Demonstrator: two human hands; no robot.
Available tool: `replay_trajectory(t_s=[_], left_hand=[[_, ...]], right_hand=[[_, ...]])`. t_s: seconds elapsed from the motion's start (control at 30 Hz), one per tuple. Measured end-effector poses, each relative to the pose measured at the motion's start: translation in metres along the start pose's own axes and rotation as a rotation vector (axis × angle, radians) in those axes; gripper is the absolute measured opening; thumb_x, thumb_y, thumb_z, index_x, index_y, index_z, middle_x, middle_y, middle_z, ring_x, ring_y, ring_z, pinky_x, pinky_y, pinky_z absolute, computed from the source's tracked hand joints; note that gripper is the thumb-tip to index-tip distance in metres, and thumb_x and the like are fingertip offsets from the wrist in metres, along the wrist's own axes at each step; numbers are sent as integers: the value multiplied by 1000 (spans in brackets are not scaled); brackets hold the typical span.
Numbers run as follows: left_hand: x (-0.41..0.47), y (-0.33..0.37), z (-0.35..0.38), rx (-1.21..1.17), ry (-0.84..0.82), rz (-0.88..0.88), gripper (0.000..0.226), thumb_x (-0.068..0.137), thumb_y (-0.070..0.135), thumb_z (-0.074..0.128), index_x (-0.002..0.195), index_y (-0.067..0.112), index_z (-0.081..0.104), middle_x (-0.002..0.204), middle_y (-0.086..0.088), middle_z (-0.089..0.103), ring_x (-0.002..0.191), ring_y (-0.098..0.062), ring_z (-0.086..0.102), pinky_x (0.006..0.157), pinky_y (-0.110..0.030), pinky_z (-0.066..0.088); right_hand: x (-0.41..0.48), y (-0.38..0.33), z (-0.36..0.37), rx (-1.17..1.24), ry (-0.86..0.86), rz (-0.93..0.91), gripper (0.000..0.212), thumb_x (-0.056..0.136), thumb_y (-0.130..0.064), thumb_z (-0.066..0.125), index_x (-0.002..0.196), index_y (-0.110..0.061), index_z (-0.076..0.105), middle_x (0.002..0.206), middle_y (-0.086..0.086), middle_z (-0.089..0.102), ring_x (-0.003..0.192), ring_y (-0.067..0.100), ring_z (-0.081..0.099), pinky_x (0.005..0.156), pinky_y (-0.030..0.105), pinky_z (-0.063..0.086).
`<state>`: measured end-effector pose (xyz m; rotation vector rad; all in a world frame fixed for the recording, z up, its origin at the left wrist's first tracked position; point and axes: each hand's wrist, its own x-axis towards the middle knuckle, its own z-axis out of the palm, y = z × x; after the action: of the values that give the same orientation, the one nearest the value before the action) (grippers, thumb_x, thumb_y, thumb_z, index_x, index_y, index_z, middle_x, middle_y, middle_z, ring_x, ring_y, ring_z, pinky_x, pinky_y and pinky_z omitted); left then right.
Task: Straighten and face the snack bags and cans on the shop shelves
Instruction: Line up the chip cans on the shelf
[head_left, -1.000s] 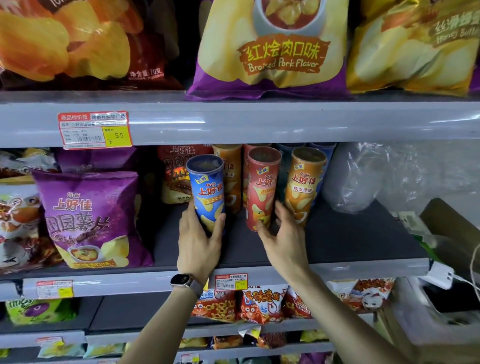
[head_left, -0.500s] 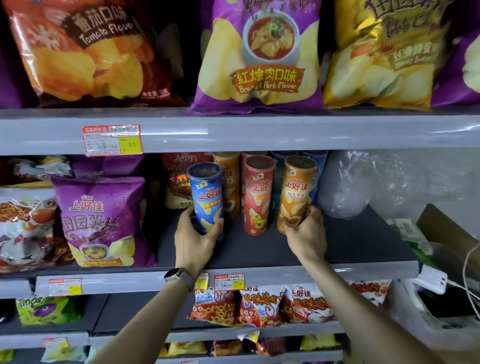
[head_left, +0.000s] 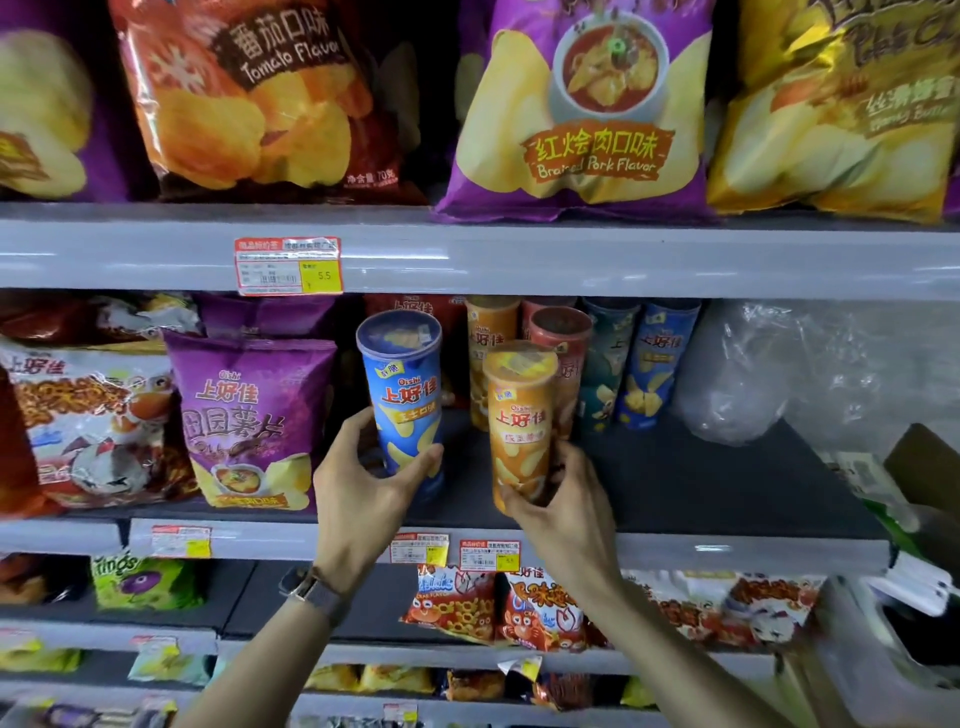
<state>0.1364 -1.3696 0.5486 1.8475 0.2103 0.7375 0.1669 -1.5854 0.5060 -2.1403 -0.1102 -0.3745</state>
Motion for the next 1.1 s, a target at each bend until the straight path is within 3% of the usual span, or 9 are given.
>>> replay_trajectory(t_s=[0.2,0.3,0.4,0.5,0.6,0.77,0.9,1.0,1.1], left_hand=[[-5,14,-14,-15,1,22,52,72,29,96,116,29,67,97,14,78,85,-2,74,73,-14,56],[-14,23,-14,-24,-14,30,55,71,30,96,117,28,66,98,15,78,86,-4,73,72,-13,55],[-27,31,-10,-17,-54,53,56,69,35,96,116,35,65,99,18,77,90,-8,72,73,-21,56],[-43,36,-2,-5,-109,101,56,69,35,97,115,36,65,103,18,75,93,-11,70,73,-26,57],[-58,37,15,4,-175,154,58,70,28,99,118,31,67,106,11,74,95,-16,70,76,-27,56],[-77,42,45,-25,-307,212,63,74,18,92,131,27,65,116,14,71,104,-11,69,84,-23,55],[-68,34,47,-24,-277,285,65,79,19,91,135,22,58,126,10,63,115,-16,64,95,-25,51],[-46,12,54,94,-155,144,79,76,29,94,138,21,47,129,5,50,118,-17,56,100,-38,51],[-24,-6,64,214,-223,19,102,71,39,96,149,10,37,138,-3,42,131,-24,47,111,-43,45]], right_hand=[[14,-15,27,36,3,26,70,75,-57,81,132,-34,47,127,-5,63,107,23,68,83,45,59],[7,-15,26,69,-14,30,67,78,-60,78,131,-38,44,130,-9,58,113,20,64,89,46,57],[-17,-24,7,194,4,-47,49,90,-53,73,130,-40,48,128,-18,53,121,9,55,100,34,45],[-41,-44,-25,427,-156,-73,40,96,-44,69,132,-36,55,125,-16,65,120,10,60,96,25,47],[-47,-48,-41,502,-307,-41,54,92,-41,76,140,-34,53,130,-12,68,124,12,63,103,37,51],[-49,-33,-55,626,-109,38,44,88,-11,83,127,-19,63,120,6,75,113,27,72,99,57,56],[-36,-13,-81,639,21,77,41,86,-11,82,122,-12,63,114,5,77,107,24,74,94,48,61],[-14,8,-99,621,152,85,45,84,-13,82,125,-12,63,114,3,78,106,23,75,90,40,62],[12,32,-108,527,230,92,42,86,-14,84,124,-17,65,112,-2,78,104,19,75,92,46,62]])
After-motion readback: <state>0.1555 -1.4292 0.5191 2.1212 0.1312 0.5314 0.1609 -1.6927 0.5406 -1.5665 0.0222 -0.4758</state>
